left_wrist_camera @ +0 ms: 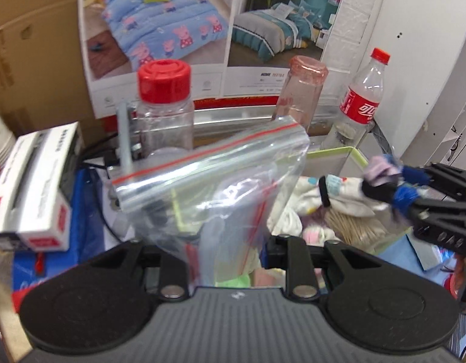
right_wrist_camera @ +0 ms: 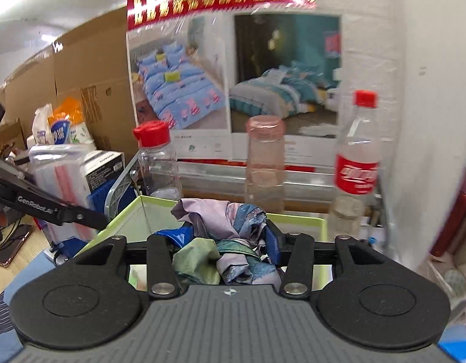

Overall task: Organize soft objects
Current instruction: 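Carry the zip bag with the left tool into the green box while the right tool drops the cloth there, then withdraw both open tools from the box back over the table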

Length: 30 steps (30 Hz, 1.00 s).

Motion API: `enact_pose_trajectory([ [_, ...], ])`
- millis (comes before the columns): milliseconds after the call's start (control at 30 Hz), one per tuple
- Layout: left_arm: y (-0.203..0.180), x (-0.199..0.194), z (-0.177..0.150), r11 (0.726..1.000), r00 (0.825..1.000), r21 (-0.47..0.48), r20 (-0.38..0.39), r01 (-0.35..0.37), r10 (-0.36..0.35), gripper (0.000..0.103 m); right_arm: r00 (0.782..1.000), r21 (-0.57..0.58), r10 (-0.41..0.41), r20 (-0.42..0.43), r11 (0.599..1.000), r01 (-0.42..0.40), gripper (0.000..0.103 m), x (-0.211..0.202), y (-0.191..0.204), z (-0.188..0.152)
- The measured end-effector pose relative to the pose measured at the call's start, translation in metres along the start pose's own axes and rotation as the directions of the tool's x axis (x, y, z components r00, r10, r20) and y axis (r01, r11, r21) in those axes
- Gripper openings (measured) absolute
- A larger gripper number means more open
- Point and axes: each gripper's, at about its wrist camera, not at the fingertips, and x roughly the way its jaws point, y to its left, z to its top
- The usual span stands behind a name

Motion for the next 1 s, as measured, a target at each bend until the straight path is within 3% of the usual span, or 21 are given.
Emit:
enact_pose_trajectory([
  [67,0.0,0.017,0.003,1.0,1.0,0.013,-0.02,-0.013,0.013,0.032,0.999,-0.007,0.028,-0.036,1.0,-0.028,0.035,0.023,0.0,0.001],
  [100,0.001,0.024,0.002,1.0,0.999,0.013,-0.027,-0.023,0.023,0.056,0.997,0.0,0.049,-0.062,0.999,-0.049,0.037,0.036,0.0,0.0],
  [133,0.002,0.03,0.002,0.999,0.999,0.009,-0.022,-0.039,0.039,0.07,0.994,0.013,0.067,-0.089,0.998,-0.066,0.038,0.047,0.0,-0.002],
  [167,0.003,0.032,0.002,0.999,0.999,0.01,-0.002,-0.049,0.049,0.072,0.992,0.028,0.068,-0.108,0.997,-0.065,0.038,0.055,0.001,-0.005],
  [233,0.004,0.034,0.001,0.998,0.998,0.019,0.016,-0.055,0.055,0.072,0.993,0.022,0.027,-0.114,0.999,-0.025,0.042,0.063,0.004,-0.008],
  [400,0.005,0.03,0.001,0.998,0.998,0.02,0.02,-0.06,0.06,0.072,1.0,0.061,0.0,0.029,0.998,-0.001,0.047,0.048,-0.001,-0.002],
  [667,-0.005,0.007,-0.016,0.997,0.997,0.028,0.026,-0.077,0.076,0.072,1.0,0.038,-0.019,0.014,0.999,0.018,0.052,0.028,0.0,0.003],
  [1000,-0.028,-0.071,-0.063,0.996,0.991,0.037,0.107,-0.087,0.083,0.072,0.997,0.104,-0.077,0.021,0.992,0.075,0.057,-0.044,0.002,-0.024],
])
